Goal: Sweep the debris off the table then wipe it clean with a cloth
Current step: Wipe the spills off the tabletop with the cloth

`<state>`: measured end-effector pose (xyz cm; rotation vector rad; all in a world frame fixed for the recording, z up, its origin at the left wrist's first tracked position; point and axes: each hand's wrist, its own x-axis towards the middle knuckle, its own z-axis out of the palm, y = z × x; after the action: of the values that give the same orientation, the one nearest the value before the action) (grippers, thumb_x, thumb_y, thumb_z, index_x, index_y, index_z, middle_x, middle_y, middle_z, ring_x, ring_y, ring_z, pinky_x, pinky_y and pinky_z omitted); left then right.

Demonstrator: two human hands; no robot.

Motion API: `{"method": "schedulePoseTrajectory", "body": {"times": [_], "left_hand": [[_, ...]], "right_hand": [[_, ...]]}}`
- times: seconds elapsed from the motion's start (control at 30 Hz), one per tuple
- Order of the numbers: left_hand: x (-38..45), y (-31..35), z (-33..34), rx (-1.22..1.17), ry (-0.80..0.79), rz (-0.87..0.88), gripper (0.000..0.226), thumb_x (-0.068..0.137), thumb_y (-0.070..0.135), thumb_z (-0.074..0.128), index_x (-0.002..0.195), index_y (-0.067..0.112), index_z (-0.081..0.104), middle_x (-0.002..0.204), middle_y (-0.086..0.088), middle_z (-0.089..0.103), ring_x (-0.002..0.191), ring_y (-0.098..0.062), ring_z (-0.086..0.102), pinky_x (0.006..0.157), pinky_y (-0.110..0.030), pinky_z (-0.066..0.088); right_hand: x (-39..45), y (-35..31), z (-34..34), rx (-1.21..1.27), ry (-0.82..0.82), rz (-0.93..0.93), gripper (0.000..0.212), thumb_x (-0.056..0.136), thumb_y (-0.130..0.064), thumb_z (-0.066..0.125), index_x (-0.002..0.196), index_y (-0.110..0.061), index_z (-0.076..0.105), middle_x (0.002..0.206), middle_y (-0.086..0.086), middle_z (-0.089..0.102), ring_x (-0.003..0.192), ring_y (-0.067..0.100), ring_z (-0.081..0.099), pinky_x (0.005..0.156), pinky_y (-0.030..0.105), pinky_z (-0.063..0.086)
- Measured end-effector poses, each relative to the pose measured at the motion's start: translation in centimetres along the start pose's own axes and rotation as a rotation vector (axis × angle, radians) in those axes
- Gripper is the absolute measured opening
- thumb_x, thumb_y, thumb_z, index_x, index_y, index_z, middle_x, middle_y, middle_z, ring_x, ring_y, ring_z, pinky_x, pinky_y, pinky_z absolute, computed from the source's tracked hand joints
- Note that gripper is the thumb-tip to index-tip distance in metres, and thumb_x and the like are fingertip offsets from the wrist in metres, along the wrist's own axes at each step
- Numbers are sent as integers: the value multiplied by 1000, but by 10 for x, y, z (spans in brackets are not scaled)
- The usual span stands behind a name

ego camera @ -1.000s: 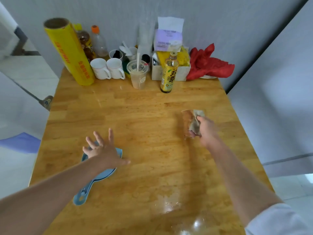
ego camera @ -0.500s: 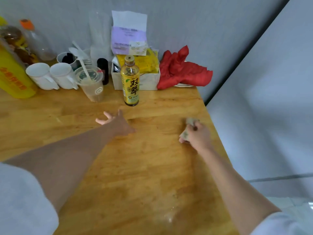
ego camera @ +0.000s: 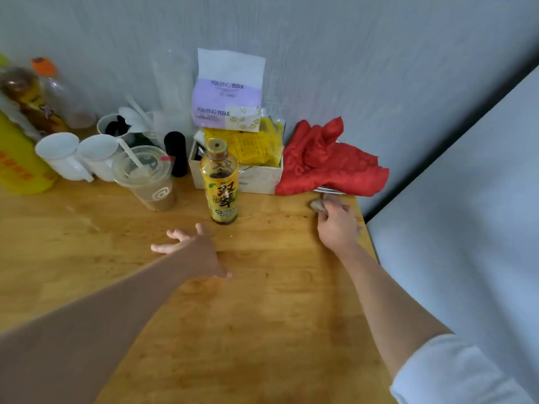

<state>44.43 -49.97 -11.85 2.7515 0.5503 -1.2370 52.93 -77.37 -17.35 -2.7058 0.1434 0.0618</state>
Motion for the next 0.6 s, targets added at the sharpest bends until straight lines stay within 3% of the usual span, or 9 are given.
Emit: {"method": "schedulePoseTrajectory", "body": {"times": [0.1, 0.17, 0.27, 0.37, 0.47, 0.6], "left_hand": [[-4, 0, -3, -20, -17, -2, 136, 70, 65, 76, 153, 14, -19, 156, -37, -11, 145, -54, -5, 112, -72, 15], [-8, 1, -4, -37, -19, -16, 134, 73, 64, 75, 153, 16, -20, 156, -35, -13, 144, -57, -2, 113, -69, 16], [-9, 2, -4, -27, -1, 1, 132, 74, 64, 74, 154, 16, -20, 156, -35, -12, 143, -58, -3, 113, -69, 17], [-8, 1, -4, -23, 8, 1, 132, 75, 65, 72, 153, 14, -21, 156, -36, -11, 144, -57, -4, 113, -70, 16], [-9, -2, -1, -26, 15, 14, 133, 74, 66, 72, 153, 13, -21, 156, -37, -10, 145, -54, -6, 113, -71, 12], [-7, -3, 1, -12, 28, 19, 135, 72, 69, 72, 153, 12, -20, 156, -37, -7, 147, -50, -6, 112, -72, 12]], "right_hand": [[-11, -44, 26, 24, -127, -247, 43, 96, -14, 50, 136, -27, 61, 141, 1, 59, 132, 32, 44, 111, 48, 31], [-14, -43, 23, 42, -160, -312, 44, 96, -11, 51, 136, -27, 61, 142, 0, 59, 133, 30, 44, 111, 45, 30], [-3, 18, 1, 48, 55, -156, 40, 92, -15, 44, 124, -27, 63, 136, 9, 62, 120, 41, 56, 99, 52, 47], [6, 49, -15, 25, 65, 45, 39, 93, -17, 38, 125, -18, 60, 139, 12, 56, 119, 46, 52, 100, 53, 45], [-6, -5, 7, 20, 36, 37, 42, 96, -10, 45, 134, -21, 61, 141, 8, 57, 128, 40, 43, 106, 49, 37], [-39, -99, 54, 117, -114, -265, 46, 96, -8, 48, 139, -21, 60, 145, 5, 57, 132, 37, 42, 107, 38, 28]]}}
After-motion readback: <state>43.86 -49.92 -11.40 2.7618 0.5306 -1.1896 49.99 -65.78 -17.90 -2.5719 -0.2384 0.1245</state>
